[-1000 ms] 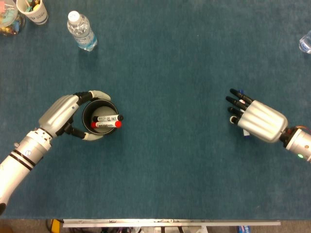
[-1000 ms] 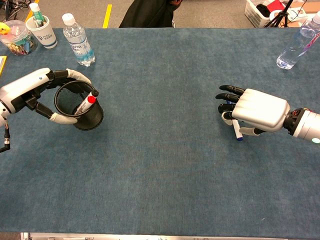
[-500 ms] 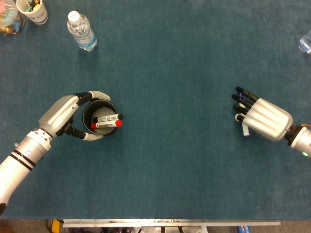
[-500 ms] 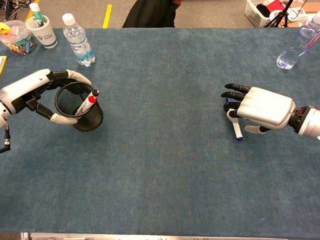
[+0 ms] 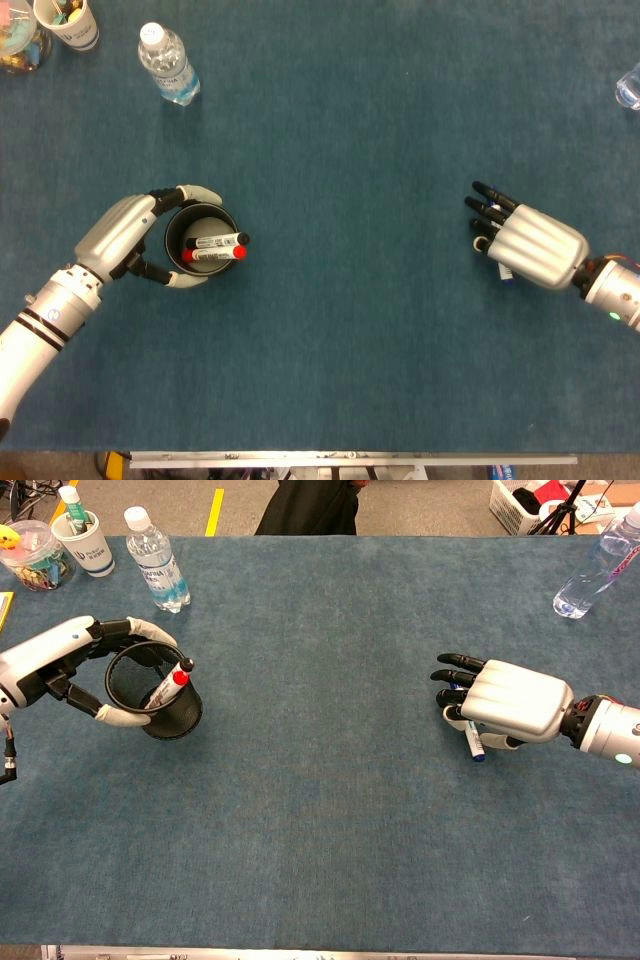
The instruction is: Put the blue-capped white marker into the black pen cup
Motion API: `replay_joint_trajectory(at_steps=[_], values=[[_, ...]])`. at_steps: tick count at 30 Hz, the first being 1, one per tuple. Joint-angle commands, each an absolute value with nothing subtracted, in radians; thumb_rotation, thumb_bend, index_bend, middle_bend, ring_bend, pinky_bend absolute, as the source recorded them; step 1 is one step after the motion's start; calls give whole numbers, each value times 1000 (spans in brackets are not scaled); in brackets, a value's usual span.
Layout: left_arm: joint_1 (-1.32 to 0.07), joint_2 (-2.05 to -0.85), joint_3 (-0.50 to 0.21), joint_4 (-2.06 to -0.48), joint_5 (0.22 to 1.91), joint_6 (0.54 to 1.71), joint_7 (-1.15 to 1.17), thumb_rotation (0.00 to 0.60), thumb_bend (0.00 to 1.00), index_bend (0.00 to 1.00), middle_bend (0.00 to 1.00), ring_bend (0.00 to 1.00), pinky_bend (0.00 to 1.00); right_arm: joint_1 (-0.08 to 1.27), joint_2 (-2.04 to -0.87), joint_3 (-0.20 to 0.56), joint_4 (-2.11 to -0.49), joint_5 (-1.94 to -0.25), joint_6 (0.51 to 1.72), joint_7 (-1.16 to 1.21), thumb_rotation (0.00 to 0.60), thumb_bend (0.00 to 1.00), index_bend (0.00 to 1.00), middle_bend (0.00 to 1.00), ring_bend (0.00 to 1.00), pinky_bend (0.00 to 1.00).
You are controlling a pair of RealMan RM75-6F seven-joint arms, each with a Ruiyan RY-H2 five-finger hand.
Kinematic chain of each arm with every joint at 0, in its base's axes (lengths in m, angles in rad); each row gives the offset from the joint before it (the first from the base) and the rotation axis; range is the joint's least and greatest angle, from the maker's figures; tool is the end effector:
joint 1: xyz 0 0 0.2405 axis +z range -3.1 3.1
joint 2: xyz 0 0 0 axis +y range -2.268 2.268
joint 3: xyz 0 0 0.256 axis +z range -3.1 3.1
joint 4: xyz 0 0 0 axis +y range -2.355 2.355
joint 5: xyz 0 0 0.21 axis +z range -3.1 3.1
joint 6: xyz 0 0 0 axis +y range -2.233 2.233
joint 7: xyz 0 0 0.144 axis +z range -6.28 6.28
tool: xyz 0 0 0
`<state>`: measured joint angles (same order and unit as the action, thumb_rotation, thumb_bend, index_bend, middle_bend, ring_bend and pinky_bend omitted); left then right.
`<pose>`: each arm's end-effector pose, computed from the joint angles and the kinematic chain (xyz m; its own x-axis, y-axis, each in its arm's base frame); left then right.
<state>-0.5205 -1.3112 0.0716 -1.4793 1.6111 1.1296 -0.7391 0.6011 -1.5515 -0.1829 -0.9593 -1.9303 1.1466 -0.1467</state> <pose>-0.2384 0.2639 0.0412 -0.1487 0.5389 0.8292 0.9353 -0.1956 0.2948 -0.2687 -0.2763 -0.0175 0.8667 0.0739 0.4933 -0.2497 -0.7919 0.5572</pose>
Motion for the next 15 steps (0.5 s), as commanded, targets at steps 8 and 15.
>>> replay_joint_trajectory(at_steps=[8, 15], values=[[-518, -1316, 72, -1471, 1616, 1135, -749, 600, 98, 261, 303, 280, 256, 605, -1559, -191, -954, -1924, 1150, -155, 600, 308, 597, 336, 114, 43], [-520, -1313, 72, -1472, 1616, 1130, -750, 600, 98, 262, 303, 280, 256, 599, -1543, -181, -977, -1908, 1187, -141, 600, 341, 640, 338, 114, 43]])
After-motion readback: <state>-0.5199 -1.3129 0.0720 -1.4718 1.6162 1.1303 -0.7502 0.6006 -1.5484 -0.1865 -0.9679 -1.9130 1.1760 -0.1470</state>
